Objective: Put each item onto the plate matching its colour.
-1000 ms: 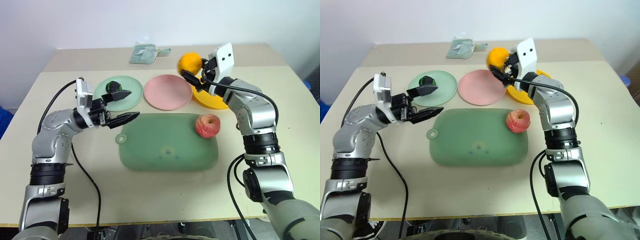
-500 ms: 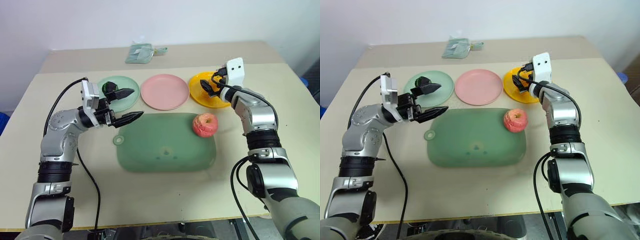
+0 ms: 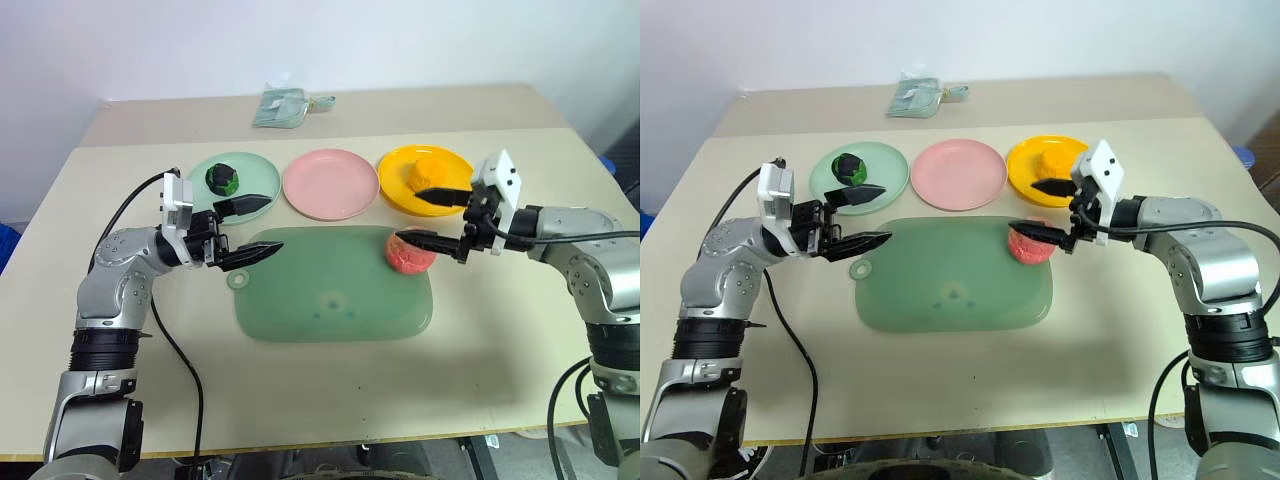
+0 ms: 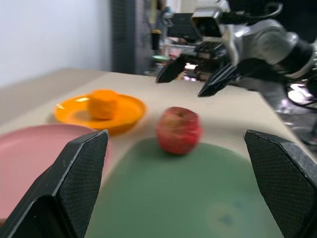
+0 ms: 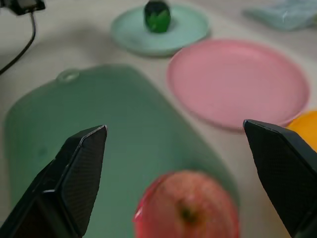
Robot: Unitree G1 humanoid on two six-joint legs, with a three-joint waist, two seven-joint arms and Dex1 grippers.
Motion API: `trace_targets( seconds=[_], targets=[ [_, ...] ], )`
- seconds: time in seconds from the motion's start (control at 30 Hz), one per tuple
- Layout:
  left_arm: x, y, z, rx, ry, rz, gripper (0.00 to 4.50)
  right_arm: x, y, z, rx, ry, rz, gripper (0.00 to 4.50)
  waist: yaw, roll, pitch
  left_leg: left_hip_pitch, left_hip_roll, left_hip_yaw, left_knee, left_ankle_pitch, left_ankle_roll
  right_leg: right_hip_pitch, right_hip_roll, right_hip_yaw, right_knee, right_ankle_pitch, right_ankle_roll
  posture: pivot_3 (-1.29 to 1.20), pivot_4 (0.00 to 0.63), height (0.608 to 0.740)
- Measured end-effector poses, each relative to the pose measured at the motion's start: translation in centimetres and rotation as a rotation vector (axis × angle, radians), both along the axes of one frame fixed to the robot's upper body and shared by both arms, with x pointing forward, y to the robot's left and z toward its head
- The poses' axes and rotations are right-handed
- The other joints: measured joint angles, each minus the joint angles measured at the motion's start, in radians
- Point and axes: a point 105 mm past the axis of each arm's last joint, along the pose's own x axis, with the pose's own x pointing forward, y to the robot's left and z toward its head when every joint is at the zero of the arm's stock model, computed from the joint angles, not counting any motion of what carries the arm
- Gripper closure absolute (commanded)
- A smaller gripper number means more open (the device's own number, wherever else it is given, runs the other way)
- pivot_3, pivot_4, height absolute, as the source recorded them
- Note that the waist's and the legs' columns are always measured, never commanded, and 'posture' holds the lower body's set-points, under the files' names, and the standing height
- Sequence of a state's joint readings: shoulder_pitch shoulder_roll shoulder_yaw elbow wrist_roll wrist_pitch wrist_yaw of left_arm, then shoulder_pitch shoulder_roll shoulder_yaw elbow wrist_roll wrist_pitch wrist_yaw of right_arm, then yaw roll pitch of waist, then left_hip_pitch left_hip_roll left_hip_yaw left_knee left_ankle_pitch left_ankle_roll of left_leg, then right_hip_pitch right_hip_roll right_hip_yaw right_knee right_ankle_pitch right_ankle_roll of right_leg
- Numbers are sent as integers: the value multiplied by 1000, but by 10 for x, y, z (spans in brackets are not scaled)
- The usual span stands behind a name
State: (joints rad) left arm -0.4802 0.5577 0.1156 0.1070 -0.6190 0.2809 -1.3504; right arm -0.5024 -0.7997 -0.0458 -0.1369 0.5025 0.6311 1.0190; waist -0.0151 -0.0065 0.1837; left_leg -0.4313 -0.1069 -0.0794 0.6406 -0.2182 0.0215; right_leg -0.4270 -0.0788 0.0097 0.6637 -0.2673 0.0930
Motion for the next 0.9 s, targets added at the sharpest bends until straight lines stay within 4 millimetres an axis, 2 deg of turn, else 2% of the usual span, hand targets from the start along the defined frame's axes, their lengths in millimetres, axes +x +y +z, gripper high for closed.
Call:
trace_targets(
  seconds=[0.17, 0.33, 0.47, 0.53, 0.67, 0.77, 0.83, 0.9],
  targets=[
    [-6, -6, -7, 24, 39, -50, 0, 4, -2, -25, -117, 11, -26, 18, 8, 0, 0, 0, 0, 0, 1, 0, 0, 1, -1, 0, 0, 0, 0, 0, 150, 740],
    [-7, -7, -6, 26, 36, -52, 0, 6, -4, -33, -192, -27, -28, 18, 6, 0, 0, 0, 0, 0, 1, 0, 0, 1, 0, 0, 0, 0, 0, 0, 150, 740],
    [-7, -6, -6, 31, 36, -47, 0, 9, -12, -50, -260, -11, -50, 18, 6, 0, 0, 0, -1, 0, 1, 0, 0, 1, -1, 0, 0, 0, 0, 0, 150, 740],
    [-6, -6, -6, 32, 35, -46, 0, 9, -13, -51, -269, -13, -44, 18, 6, 0, 0, 0, 0, 0, 1, 0, 0, 1, 0, 0, 0, 0, 0, 0, 150, 740],
    [-6, -6, -6, 32, 31, -45, 0, 10, -13, -52, -284, -17, -38, 1098, 6, 0, 0, 0, 0, 0, 1, 0, 0, 1, 0, 0, 0, 0, 0, 0, 150, 740],
    [-6, -5, -5, 30, 21, -35, 0, 10, -9, -51, -253, -11, -34, 1118, 6, 0, 0, 0, 0, 0, 2, 0, 0, 1, 0, 0, 0, 0, 0, 0, 150, 740],
    [-2, -3, -4, 27, 11, 5, 0, 11, 1, -50, -184, 4, -21, 1118, 4, 0, 0, 0, 0, 0, 2, 0, 0, 1, 0, 0, 0, 0, 0, 0, 150, 740],
    [11, 3, -7, 45, 7, 108, 0, 17, 14, -37, -89, -14, -16, 1118, 1, 0, 0, 0, 0, 0, 1, 0, 0, 0, 0, 0, 0, 0, 0, 0, 150, 740]
  ],
)
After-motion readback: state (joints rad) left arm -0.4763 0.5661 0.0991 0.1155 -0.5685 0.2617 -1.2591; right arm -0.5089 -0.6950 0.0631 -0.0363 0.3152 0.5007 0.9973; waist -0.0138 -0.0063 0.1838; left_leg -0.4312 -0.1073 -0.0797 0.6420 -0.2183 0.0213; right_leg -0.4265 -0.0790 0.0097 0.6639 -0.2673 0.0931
